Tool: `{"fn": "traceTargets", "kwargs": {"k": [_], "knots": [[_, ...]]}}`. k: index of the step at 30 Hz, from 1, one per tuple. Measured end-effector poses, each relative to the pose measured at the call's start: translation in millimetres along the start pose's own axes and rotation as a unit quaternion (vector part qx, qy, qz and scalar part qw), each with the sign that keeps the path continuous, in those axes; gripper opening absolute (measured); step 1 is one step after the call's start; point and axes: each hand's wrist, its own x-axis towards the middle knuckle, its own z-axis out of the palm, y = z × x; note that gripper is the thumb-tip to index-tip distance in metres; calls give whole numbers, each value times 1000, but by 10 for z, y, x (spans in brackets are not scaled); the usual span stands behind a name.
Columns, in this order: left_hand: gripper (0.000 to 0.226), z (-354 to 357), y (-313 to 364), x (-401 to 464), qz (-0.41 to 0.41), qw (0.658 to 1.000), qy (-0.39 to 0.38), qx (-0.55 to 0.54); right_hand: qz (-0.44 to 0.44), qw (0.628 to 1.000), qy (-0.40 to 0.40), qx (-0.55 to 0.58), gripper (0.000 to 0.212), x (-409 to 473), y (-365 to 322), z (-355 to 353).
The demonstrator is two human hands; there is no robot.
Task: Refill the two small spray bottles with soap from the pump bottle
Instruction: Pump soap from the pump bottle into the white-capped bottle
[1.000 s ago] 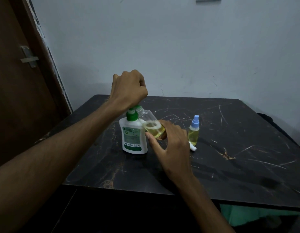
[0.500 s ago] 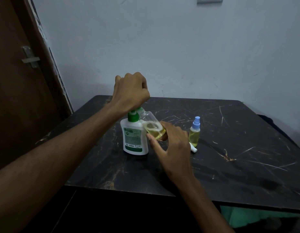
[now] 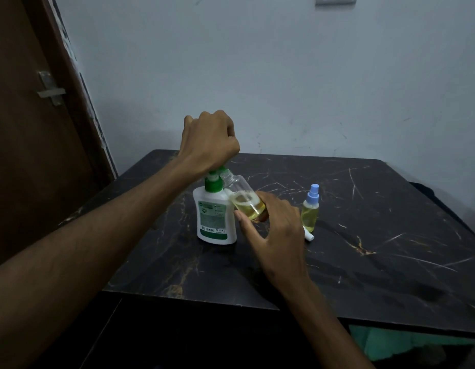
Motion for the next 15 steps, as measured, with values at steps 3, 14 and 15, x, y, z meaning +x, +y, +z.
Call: {"fn": "traceTargets", "kwargs": {"k": [3, 14, 15], "knots": [[20, 10, -10, 3, 0, 1000, 1, -1, -1, 1000, 0, -3, 37, 2, 5, 10], [25, 23, -21, -14, -13, 1000, -15, -13, 1, 1000, -3, -6, 39, 0, 4, 1], [24, 24, -21, -23, -12, 1000, -15, -13, 2, 1000, -5, -8, 39, 0, 5, 2]]}}
